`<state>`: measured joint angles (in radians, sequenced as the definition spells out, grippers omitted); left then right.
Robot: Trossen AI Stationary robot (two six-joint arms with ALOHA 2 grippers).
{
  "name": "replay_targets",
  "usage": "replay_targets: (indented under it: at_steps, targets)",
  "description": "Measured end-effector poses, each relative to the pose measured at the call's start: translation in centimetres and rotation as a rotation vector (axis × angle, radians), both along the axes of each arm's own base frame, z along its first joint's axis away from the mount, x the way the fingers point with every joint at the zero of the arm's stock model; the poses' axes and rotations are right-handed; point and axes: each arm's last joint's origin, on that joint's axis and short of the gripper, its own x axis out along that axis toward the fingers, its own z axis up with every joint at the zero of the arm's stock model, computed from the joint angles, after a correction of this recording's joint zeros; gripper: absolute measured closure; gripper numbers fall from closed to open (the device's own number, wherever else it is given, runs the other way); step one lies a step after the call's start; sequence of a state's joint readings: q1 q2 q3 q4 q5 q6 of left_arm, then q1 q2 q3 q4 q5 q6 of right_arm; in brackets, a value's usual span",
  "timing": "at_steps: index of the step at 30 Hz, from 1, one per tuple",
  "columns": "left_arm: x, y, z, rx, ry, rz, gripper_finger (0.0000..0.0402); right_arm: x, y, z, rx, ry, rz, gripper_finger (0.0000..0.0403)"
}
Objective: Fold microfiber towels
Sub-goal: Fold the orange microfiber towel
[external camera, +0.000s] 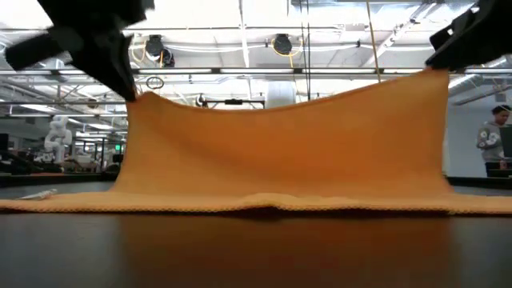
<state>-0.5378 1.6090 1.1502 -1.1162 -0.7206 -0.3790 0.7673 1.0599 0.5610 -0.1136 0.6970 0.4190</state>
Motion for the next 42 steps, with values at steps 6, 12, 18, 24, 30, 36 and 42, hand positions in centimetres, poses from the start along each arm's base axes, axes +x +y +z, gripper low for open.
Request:
replay_targets:
  at_steps: [6, 12, 18, 24, 30, 36, 42]
  targets:
    - [0.4, 2.1, -1.1, 0.012, 0.046, 0.058, 0.04, -0.3, -0.8, -0.6, -0.057, 0.028, -0.107, 0.0403]
    - [0.7, 3.2, -1.2, 0.022, 0.073, 0.074, 0.04, 0.1, -1.6, -0.7, -0.097, 0.019, -0.181, 0.0403]
    - [0.6, 2.7, -1.4, -0.062, 0.089, 0.077, 0.0401, 0.1, -1.4, -0.8, -0.055, 0.057, -0.133, 0.0403]
    - [0.0, -0.1, -1.5, -0.135, 0.043, -0.003, 0.0401, 0.3, -0.7, -2.1, 0.046, 0.158, -0.094, 0.0403]
    - [-0.4, -2.9, -2.0, -0.258, -0.04, -0.094, 0.0401, 0.8, 0.1, -4.1, 0.09, 0.281, -0.077, 0.0403]
    - [-1.7, -3.7, -3.4, -0.283, -0.01, -0.118, 0.0401, 1.9, 1.3, -4.4, 0.167, 0.256, 0.026, 0.0403]
    - [-2.4, -4.4, -3.9, -0.313, -0.02, -0.102, 0.0401, 2.1, 2.0, -4.0, 0.196, 0.22, 0.114, 0.0403]
